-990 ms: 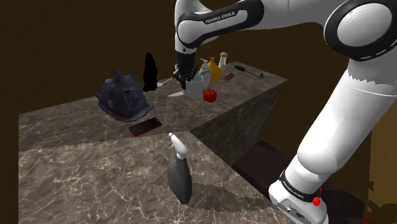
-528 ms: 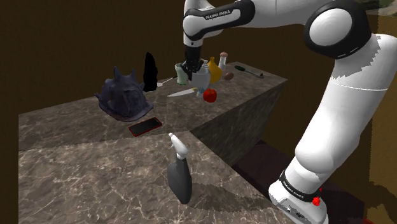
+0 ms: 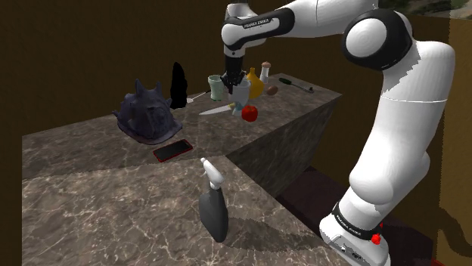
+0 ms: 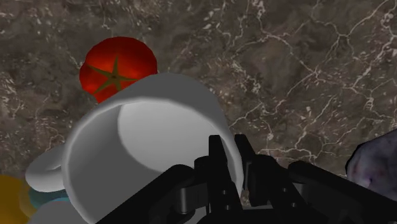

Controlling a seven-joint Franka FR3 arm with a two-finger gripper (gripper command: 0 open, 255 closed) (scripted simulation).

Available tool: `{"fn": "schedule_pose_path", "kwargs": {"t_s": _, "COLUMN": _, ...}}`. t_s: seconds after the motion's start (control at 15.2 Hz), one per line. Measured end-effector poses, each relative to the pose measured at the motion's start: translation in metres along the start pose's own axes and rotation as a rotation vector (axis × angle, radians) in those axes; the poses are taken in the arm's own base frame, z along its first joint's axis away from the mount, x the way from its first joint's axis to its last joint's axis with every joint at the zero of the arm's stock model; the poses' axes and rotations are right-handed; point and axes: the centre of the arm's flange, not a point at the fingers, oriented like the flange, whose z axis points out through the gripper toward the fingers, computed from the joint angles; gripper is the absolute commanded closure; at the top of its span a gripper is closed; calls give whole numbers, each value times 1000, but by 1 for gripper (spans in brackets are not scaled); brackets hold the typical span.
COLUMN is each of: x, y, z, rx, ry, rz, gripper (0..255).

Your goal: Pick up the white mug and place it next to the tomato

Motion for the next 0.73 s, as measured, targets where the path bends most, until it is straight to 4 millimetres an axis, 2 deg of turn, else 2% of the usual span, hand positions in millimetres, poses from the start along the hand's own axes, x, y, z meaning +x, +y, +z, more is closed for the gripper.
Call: {"fn": "schedule_pose_path", "kwargs": {"t_s": 0.73, "x": -2, "y": -2, "z": 57, "rx": 0, "ry": 0, "rz": 0, "gripper": 255}}
